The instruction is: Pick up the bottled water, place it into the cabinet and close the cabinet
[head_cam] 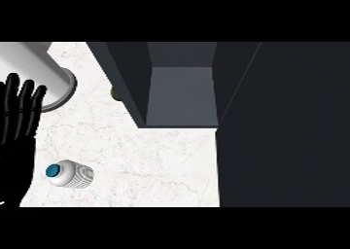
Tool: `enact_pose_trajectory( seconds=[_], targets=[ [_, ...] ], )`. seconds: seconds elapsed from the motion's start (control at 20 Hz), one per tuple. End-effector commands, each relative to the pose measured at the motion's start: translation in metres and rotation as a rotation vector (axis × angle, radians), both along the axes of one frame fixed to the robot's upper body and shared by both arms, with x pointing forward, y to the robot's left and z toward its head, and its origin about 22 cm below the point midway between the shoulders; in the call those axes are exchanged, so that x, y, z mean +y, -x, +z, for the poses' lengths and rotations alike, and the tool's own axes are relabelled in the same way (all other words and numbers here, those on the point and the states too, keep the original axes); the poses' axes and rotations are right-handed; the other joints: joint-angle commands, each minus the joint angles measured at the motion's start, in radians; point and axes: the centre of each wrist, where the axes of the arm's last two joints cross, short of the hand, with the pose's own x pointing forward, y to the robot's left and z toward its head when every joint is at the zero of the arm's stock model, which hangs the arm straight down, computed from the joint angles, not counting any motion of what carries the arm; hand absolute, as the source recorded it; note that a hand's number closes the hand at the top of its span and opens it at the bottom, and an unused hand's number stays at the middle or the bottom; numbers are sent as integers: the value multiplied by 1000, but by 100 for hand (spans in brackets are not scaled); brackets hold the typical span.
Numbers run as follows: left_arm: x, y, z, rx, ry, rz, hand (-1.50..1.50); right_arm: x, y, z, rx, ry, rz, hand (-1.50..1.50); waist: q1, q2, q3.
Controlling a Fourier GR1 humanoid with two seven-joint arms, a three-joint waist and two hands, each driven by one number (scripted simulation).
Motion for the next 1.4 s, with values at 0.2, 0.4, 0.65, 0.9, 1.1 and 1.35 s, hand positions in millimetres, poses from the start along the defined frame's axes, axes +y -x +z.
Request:
enact_pose_trajectory(
  seconds=[0.2, 0.4, 0.65, 0.9, 1.1, 1.35],
  targets=[
    [26, 44, -9, -29, 6, -143, -150, -7, 33, 1, -55, 60, -14, -150, 4, 9, 3],
    [6, 56, -58, 407, 337, -105, -150, 6, 39, -22, 248, -250, 103, -150, 12, 10, 4],
    [23, 77, -46, 452, 348, -100, -150, 14, 63, -16, 301, -297, 149, -150, 1, 10, 4],
    [53, 103, -49, 461, 351, -90, -150, 7, 80, -31, 290, -289, 163, -150, 1, 9, 4],
    [48, 127, -55, 443, 348, -84, -150, 2, 85, -36, 314, -296, 164, -150, 4, 9, 4],
    [62, 132, -62, 463, 347, -61, -150, -5, 95, -18, 296, -301, 176, -150, 1, 10, 4]
  ],
)
